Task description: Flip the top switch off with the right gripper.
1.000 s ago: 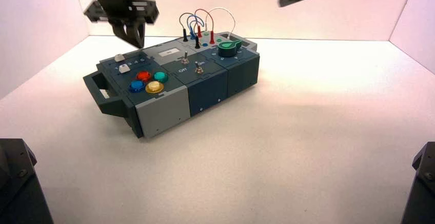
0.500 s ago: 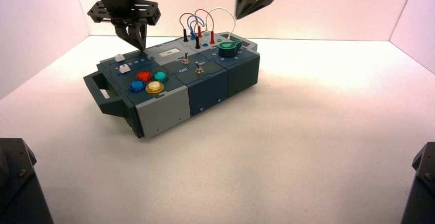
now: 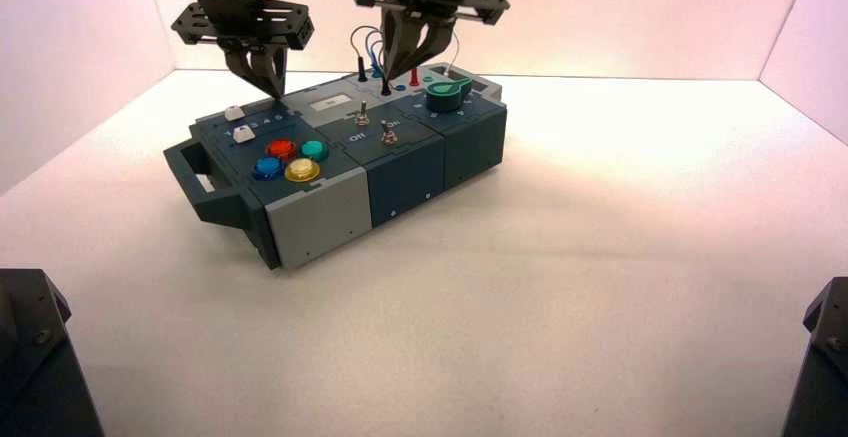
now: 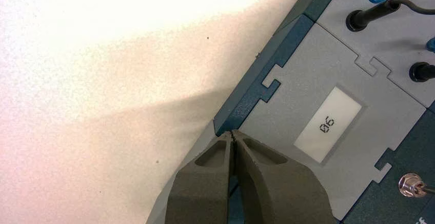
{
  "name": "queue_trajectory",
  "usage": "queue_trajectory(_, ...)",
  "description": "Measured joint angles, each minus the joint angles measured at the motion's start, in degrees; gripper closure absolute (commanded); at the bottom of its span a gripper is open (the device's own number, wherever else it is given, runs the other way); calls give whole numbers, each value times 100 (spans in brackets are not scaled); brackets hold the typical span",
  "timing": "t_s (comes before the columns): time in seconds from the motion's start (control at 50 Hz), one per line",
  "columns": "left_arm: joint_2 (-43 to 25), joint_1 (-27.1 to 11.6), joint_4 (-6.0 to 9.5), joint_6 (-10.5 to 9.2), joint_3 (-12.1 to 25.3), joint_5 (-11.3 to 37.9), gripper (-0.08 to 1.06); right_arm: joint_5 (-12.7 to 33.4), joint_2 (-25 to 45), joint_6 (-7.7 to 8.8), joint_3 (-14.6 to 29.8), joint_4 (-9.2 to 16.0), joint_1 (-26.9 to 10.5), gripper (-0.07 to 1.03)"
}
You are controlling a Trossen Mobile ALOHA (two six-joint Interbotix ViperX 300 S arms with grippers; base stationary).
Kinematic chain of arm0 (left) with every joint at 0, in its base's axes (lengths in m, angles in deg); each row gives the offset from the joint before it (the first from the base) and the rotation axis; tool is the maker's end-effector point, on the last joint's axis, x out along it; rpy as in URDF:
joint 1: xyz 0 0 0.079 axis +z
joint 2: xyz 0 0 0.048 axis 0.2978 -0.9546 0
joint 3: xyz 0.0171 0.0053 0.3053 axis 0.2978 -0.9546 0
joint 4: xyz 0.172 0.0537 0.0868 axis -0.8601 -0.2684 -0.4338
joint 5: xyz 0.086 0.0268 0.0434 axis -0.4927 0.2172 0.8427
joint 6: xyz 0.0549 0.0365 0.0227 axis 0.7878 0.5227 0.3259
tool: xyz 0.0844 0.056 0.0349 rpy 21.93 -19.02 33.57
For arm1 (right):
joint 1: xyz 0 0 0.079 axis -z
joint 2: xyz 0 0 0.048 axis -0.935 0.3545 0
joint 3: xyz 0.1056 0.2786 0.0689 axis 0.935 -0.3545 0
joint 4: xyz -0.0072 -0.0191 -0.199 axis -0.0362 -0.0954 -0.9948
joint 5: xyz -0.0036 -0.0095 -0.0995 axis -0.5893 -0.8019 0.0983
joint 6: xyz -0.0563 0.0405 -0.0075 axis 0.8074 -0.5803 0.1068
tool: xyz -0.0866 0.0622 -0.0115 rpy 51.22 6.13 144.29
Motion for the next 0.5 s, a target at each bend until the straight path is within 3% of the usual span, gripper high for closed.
queue_trajectory(0.5, -18, 9, -9, 9, 9, 0, 101, -123, 562, -9, 325, 9, -9, 98)
